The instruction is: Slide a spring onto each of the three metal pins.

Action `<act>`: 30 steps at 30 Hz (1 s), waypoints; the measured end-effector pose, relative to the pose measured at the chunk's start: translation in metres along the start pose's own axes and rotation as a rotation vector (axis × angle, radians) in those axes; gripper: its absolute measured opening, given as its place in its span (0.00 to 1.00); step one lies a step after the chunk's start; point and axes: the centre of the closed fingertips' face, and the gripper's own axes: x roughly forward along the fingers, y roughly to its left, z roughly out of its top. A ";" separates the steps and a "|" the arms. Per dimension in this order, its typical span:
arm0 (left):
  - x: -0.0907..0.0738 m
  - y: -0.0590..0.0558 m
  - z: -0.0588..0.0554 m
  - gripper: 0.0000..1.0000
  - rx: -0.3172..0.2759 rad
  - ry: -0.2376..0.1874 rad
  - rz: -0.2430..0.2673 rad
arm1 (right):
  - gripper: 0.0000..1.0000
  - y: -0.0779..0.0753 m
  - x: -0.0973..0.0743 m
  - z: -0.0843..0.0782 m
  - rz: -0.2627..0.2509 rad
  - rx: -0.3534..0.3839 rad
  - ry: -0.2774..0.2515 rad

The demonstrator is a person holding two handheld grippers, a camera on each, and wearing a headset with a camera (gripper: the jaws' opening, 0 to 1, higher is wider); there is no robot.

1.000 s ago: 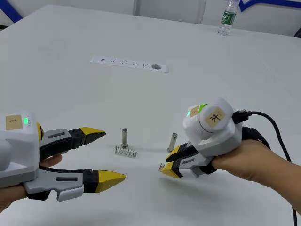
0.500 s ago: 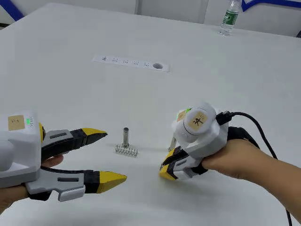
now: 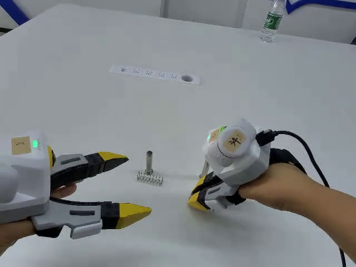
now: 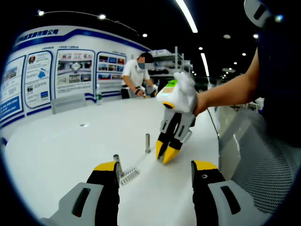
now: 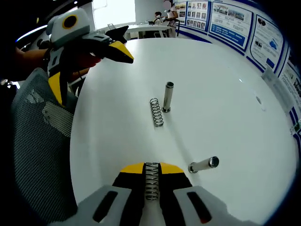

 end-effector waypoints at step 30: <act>0.014 -0.019 0.042 0.57 -0.103 -0.121 -0.104 | 0.12 0.051 -0.088 0.137 0.094 0.006 -0.490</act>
